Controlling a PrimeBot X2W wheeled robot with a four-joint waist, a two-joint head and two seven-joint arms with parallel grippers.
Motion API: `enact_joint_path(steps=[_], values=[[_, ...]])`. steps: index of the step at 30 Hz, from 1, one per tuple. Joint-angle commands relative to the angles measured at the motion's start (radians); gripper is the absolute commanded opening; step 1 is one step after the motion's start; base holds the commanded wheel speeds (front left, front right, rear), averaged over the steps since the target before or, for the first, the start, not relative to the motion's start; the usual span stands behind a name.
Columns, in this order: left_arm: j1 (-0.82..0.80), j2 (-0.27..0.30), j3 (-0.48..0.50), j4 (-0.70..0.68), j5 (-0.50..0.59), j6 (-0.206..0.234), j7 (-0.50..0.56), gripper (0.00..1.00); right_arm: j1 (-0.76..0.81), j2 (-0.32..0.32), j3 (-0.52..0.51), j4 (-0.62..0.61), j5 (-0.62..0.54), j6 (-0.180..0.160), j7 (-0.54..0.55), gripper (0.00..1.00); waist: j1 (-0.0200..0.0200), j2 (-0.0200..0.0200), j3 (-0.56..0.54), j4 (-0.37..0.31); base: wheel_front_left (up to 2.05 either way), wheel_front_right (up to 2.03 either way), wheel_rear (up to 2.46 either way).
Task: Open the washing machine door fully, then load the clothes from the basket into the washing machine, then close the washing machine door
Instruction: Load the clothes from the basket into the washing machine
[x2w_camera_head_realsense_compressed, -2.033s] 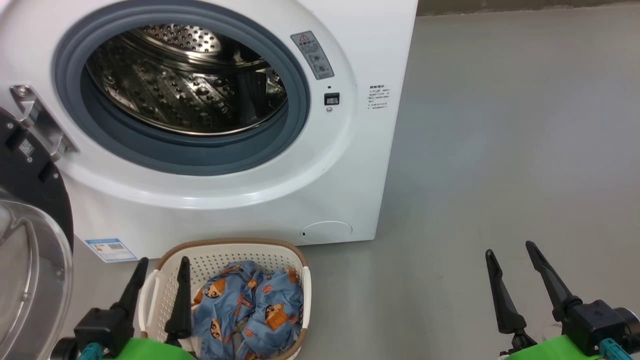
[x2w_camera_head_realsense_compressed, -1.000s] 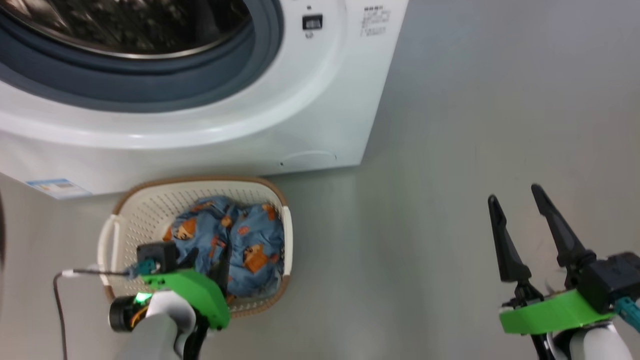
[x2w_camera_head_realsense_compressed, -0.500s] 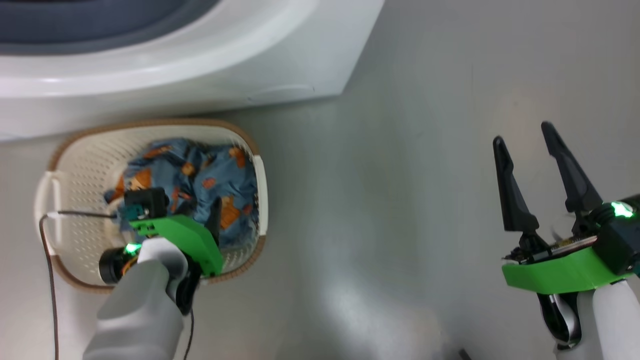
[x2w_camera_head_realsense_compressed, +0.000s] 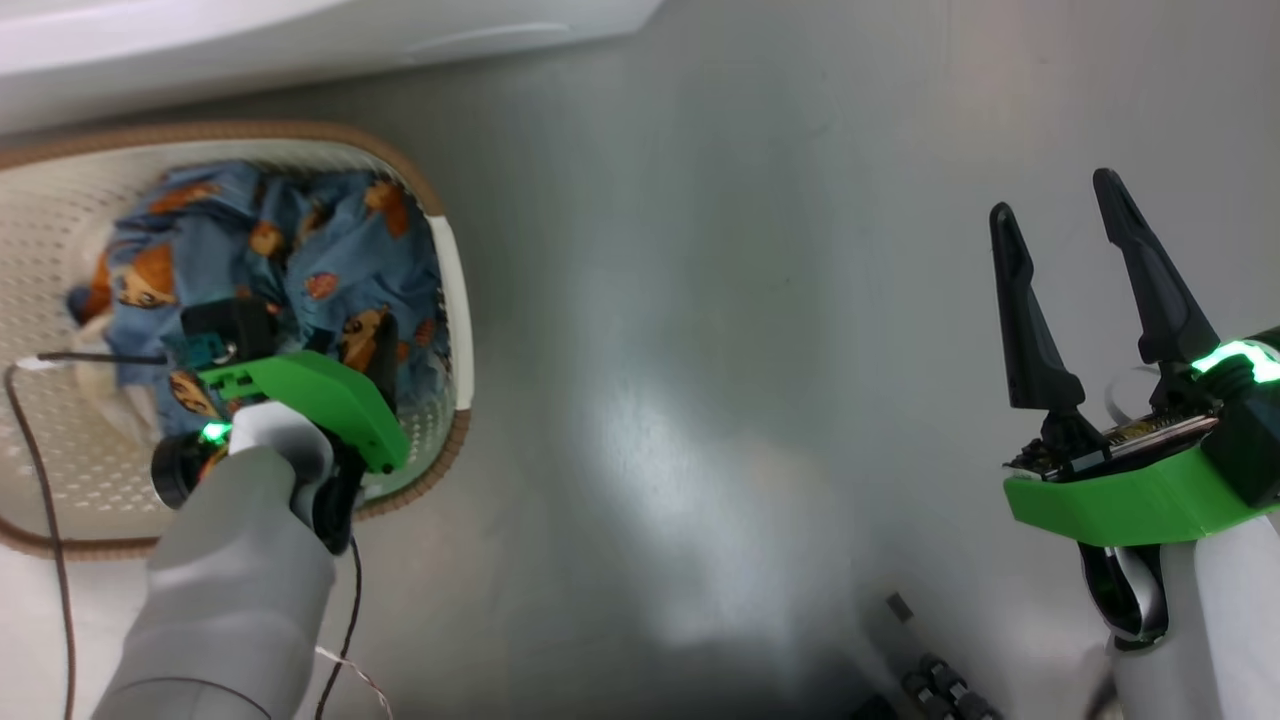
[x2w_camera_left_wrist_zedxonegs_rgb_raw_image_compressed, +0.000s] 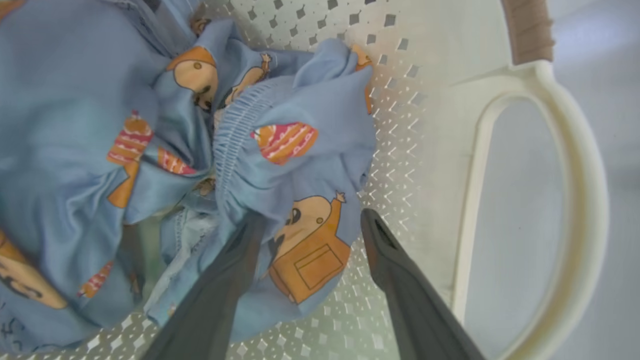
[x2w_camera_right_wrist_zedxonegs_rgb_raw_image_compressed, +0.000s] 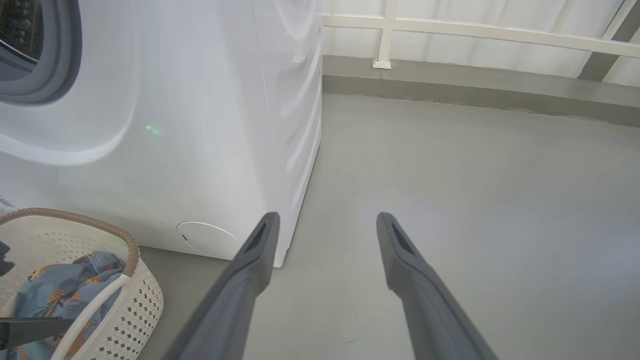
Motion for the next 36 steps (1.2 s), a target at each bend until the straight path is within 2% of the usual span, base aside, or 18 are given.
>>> enact_joint_path(steps=[1,5,10,15,16,18,19,25,36], values=[[0.008,0.035,0.020,0.003,-0.006,0.004,-0.007,1.00,0.007,-0.006,0.025,-0.026,0.019,0.006,-0.012,1.00,-0.0001,-0.0001,0.054,-0.029,0.00,0.00,0.00],[-0.017,0.041,0.025,0.016,-0.014,0.019,0.004,1.00,-0.003,-0.006,0.031,-0.029,0.022,0.006,-0.012,1.00,-0.0001,-0.0001,0.080,-0.039,0.00,0.00,0.00],[-0.046,0.052,0.028,0.025,-0.016,0.066,0.000,1.00,-0.014,-0.005,0.045,-0.028,0.030,0.006,-0.012,1.00,-0.0001,-0.0001,0.105,-0.056,0.00,0.00,0.00],[-0.055,0.060,0.024,0.028,-0.017,0.090,0.016,1.00,-0.016,-0.003,0.048,-0.027,0.037,0.006,-0.012,1.00,-0.0001,-0.0001,0.116,-0.068,0.00,0.00,0.00],[-0.056,0.060,0.023,0.029,-0.017,0.093,0.019,0.92,-0.017,-0.003,0.049,-0.027,0.039,0.006,-0.012,1.00,-0.0001,-0.0001,0.117,-0.070,0.00,0.00,0.00],[-0.057,0.062,0.022,0.029,-0.018,0.100,0.016,0.39,-0.018,-0.003,0.050,-0.027,0.039,0.006,-0.012,1.00,-0.0001,-0.0001,0.118,-0.073,0.00,0.00,0.00],[-0.058,0.062,0.025,0.030,-0.020,0.106,0.008,0.00,-0.018,-0.002,0.050,-0.028,0.038,0.006,-0.012,1.00,-0.0001,-0.0001,0.118,-0.073,0.00,0.00,0.00],[-0.052,0.054,0.022,0.031,-0.026,0.121,0.003,0.00,-0.019,0.001,0.043,-0.024,0.030,0.006,-0.012,1.00,-0.0001,-0.0001,0.112,-0.068,0.00,0.00,0.00],[-0.042,0.029,0.005,0.031,-0.030,0.108,-0.056,0.00,-0.010,-0.010,0.026,-0.029,0.027,0.006,-0.012,1.00,-0.0001,-0.0001,0.059,-0.023,0.00,0.00,0.00]])
